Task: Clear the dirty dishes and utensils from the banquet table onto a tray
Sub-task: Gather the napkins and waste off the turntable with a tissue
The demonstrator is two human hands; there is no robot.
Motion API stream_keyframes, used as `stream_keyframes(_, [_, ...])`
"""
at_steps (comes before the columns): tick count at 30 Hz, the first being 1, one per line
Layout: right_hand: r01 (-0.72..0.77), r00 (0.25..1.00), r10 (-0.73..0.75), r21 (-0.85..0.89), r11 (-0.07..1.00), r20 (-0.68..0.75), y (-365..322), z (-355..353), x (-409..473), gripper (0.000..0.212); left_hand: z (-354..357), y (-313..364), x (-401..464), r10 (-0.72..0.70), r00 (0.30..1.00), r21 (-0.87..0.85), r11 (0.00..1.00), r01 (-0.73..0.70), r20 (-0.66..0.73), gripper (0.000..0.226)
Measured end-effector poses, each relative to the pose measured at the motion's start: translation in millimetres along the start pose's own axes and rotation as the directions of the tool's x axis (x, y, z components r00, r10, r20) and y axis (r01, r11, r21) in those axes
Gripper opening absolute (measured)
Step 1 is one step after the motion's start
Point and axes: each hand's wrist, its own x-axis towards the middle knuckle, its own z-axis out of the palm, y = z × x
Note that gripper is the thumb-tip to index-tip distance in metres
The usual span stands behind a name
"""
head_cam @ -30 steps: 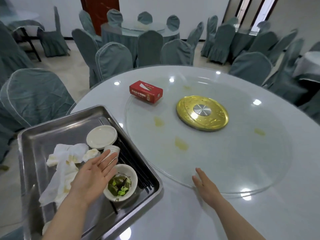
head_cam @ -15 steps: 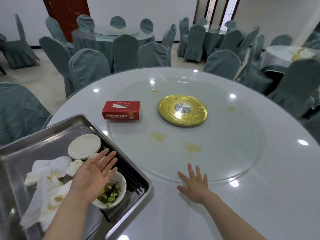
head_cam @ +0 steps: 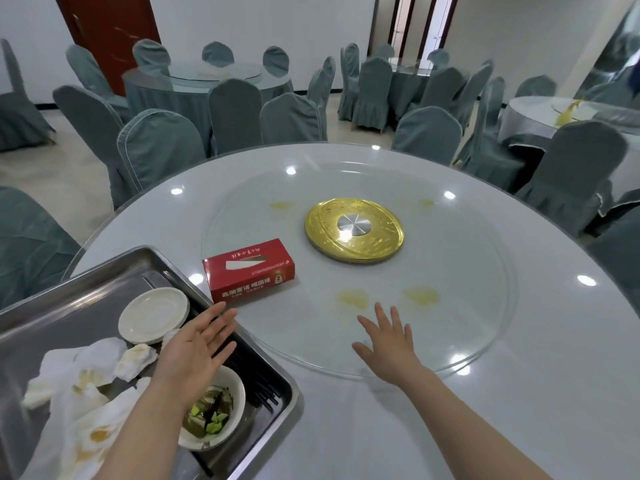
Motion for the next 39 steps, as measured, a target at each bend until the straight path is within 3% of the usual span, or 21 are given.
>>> stream_keyframes(4, [0.025, 1.000, -0.025, 0.059, 0.998, 0.008, -18, -11, 12, 0.060, 11, 3, 27, 0.158, 0.980, 0.336, 0.935, -0.110, -0.117, 0.027])
stream_keyframes(6, [0.044, 0.999, -0.046, 0.097, 0.994, 0.021, -28, -14, 16, 0.060, 15, 3, 46, 0.259, 0.958, 0.616, 0.777, -0.131, -0.124, 0.045])
stream_keyframes(8, [0.069, 0.997, -0.074, 0.128, 0.989, 0.030, -37, -15, 18, 0.059, 20, 2, 65, 0.311, 0.949, 0.786, 0.599, -0.155, -0.050, 0.062])
stream_keyframes(12, [0.085, 0.994, -0.094, 0.142, 0.986, 0.055, -42, -14, 19, 0.058, 27, 1, 104, 0.302, 0.946, 0.911, 0.346, -0.224, 0.118, 0.061])
stream_keyframes(14, [0.078, 0.994, -0.089, 0.143, 0.987, 0.069, -40, -14, 21, 0.058, 25, 3, 122, 0.297, 0.946, 0.950, 0.238, -0.205, 0.130, 0.065])
stream_keyframes(17, [0.062, 0.993, -0.076, 0.143, 0.988, 0.092, -33, -13, 25, 0.057, 21, 1, 145, 0.240, 0.970, 0.994, 0.086, -0.066, 0.043, 0.097])
stream_keyframes(19, [0.053, 0.993, -0.067, 0.135, 0.989, 0.101, -28, -11, 28, 0.058, 22, -8, 154, 0.136, 0.988, 0.997, 0.018, -0.072, 0.069, 0.111])
stream_keyframes(22, [0.048, 0.994, -0.064, 0.175, 0.983, 0.088, -24, -7, 36, 0.057, 27, -26, 160, 0.006, 0.994, 0.994, -0.006, -0.113, 0.113, 0.120])
stream_keyframes(25, [0.145, 0.989, -0.130, 0.258, 0.955, -0.075, -24, -8, 46, 0.050, 36, -45, 163, -0.059, 0.990, 0.991, 0.037, -0.126, 0.128, 0.126])
stream_keyframes(35, [0.194, 0.964, -0.136, 0.255, 0.947, -0.230, -35, -1, 72, 0.030, 75, -89, 153, -0.073, 0.985, 0.987, 0.025, -0.158, 0.159, 0.132])
stream_keyframes(39, [0.191, 0.959, -0.141, 0.193, 0.962, -0.245, -35, 1, 75, 0.018, 86, -89, 155, -0.127, 0.979, 0.987, -0.025, -0.161, 0.157, 0.133])
